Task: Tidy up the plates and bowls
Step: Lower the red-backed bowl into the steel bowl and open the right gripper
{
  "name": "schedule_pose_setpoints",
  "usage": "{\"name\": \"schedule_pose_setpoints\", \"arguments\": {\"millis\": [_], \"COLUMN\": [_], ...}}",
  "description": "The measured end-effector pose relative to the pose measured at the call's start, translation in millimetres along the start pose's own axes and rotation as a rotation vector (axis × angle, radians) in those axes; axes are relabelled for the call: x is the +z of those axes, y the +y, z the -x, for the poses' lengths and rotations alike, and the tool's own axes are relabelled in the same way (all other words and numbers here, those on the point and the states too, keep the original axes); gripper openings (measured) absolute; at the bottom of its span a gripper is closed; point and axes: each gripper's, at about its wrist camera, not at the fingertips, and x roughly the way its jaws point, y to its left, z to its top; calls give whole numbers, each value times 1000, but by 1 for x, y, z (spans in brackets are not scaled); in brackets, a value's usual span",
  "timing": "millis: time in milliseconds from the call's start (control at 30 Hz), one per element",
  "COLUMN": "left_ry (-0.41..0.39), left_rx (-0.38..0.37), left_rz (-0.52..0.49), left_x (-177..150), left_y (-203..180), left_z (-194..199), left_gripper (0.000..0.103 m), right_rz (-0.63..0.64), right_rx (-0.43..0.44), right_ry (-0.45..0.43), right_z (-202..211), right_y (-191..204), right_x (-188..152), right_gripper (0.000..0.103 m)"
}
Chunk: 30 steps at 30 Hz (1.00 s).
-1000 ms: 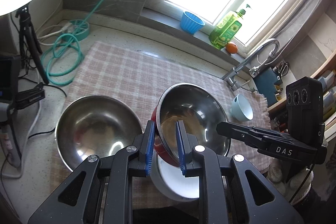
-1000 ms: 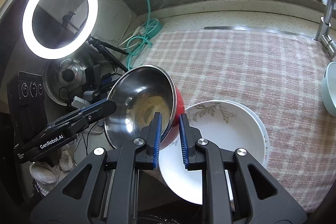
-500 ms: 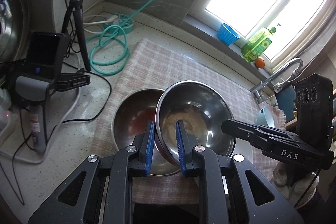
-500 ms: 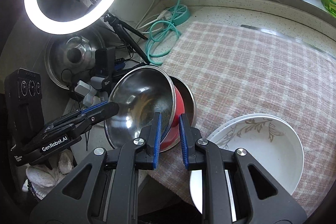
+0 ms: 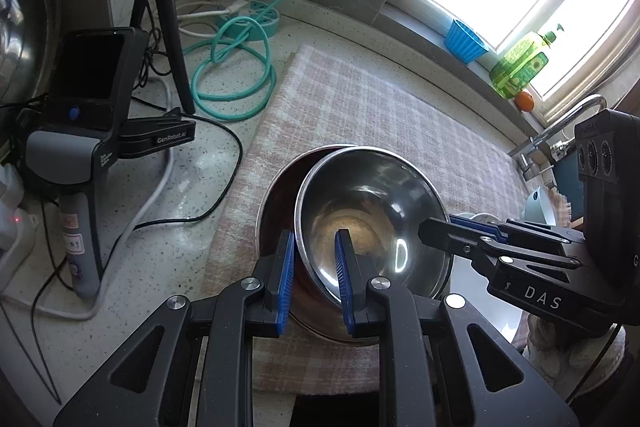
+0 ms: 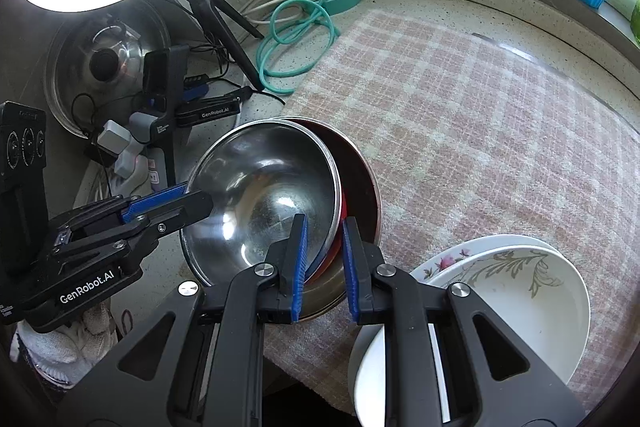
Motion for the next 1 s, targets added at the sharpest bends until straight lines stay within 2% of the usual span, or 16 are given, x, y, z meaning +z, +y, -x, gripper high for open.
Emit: {"name": "schedule_pose_setpoints", "arguments": {"millis": [267, 800, 1000], "left_ry": [26, 65, 85], "left_rx": [25, 12, 5], "left_rz": [-42, -58, -67], "left_x": [0, 0, -1], "left_y": [0, 4, 1], "left_z": [-8, -14, -19], "left_gripper": [18, 18, 18], "right_rz": [26, 32, 24], "right_rx": [-55, -96, -82], "right_ry": [30, 67, 54], "right_z": [-14, -25, -20], "right_y": [6, 12, 13], "right_x": [0, 0, 1], "right_gripper": [18, 21, 41]}}
